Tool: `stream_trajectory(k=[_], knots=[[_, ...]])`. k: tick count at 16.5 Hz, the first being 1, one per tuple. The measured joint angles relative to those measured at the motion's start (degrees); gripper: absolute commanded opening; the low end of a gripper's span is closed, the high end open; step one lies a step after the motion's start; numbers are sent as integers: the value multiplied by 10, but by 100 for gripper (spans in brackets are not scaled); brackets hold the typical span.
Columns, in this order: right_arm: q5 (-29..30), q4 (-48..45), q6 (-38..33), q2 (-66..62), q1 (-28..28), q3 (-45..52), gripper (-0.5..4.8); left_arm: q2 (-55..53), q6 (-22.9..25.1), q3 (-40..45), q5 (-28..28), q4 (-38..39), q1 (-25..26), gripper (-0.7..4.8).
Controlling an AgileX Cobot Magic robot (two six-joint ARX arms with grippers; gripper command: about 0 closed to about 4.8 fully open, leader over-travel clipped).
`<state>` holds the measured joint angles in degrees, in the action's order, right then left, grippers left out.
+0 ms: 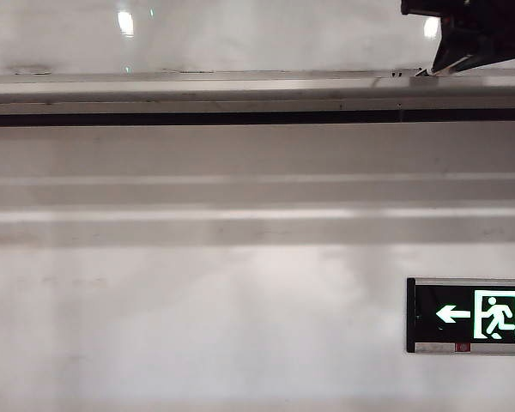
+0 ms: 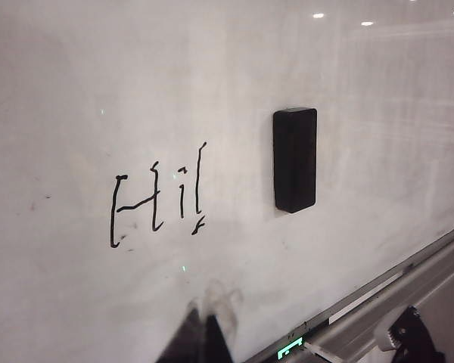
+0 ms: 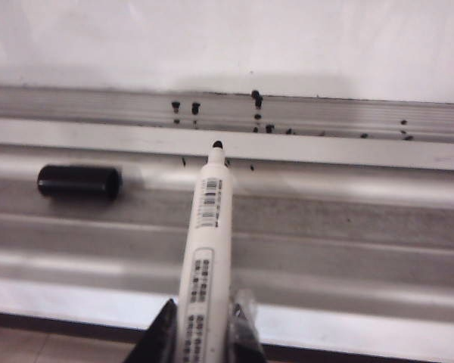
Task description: Take a marker from the whiteboard tray, write "Hi!" on the whiteboard, and then put the marker back vertically into the whiteboard tray.
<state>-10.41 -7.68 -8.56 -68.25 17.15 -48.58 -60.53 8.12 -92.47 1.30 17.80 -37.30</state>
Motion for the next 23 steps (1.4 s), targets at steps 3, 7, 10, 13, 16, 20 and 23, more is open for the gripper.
stream_trajectory(k=[3, 7, 10, 13, 16, 20, 23], knots=[[0, -21, -3, -16, 0, -2, -2, 0, 0, 0, 0, 0, 0, -5], [0, -39, -14, -26, 0, -3, -2, 0, 0, 0, 0, 0, 0, -5], [0, -48, -16, -30, 0, -3, -2, 0, 0, 0, 0, 0, 0, -5], [-1, -60, -17, -35, 0, -3, -2, 0, 0, 0, 0, 0, 0, -5], [0, -69, -17, -51, 0, -15, -2, 0, 0, 0, 0, 0, 0, -5], [-2, -70, -17, -68, 0, -31, -2, 0, -1, 0, 0, 0, 0, -5], [-2, -70, -17, -68, 0, -31, -2, 0, -1, 0, 0, 0, 0, -5]])
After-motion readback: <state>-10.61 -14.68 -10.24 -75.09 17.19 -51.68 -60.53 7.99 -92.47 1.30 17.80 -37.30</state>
